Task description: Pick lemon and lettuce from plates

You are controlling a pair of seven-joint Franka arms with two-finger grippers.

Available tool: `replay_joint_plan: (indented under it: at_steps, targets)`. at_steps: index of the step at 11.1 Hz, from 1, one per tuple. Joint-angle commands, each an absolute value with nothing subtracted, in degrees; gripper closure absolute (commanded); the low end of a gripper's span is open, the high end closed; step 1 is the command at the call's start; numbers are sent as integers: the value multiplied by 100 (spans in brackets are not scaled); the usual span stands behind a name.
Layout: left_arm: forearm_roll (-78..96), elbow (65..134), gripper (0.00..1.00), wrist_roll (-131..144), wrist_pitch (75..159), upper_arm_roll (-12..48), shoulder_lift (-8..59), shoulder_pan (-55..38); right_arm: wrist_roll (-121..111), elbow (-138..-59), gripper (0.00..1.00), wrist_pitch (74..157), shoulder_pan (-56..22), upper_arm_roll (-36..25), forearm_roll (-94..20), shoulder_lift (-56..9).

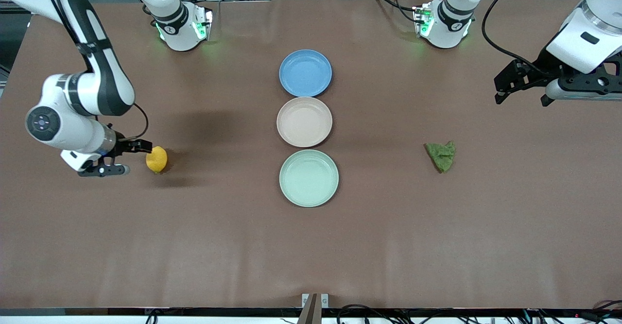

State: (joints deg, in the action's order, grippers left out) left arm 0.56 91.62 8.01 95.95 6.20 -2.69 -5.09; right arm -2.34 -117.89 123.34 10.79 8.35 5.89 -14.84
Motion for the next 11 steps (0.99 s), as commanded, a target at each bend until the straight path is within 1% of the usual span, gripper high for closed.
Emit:
replay_joint_plan:
  at_steps: [1, 3, 6, 8, 11]
  targets:
    - [264, 9018, 0, 624, 9466, 615, -193, -457, -228, -11366, 0, 11499, 1002, 765, 642, -1030]
    - [194, 9009, 0, 624, 9466, 607, -193, -439, -237, -11145, 0, 11102, 1011, 765, 642, -801]
    - [184, 9009, 0, 606, 9466, 615, -185, -457, -246, -11031, 0, 10900, 1046, 765, 615, -406]
    - [167, 9000, 0, 362, 9466, 607, -158, -501, -237, -10313, 0, 10112, 1002, 765, 598, -448]
    - [167, 9009, 0, 352, 9457, 615, -158, -492, -237, -9732, 0, 9565, 976, 791, 589, -396]
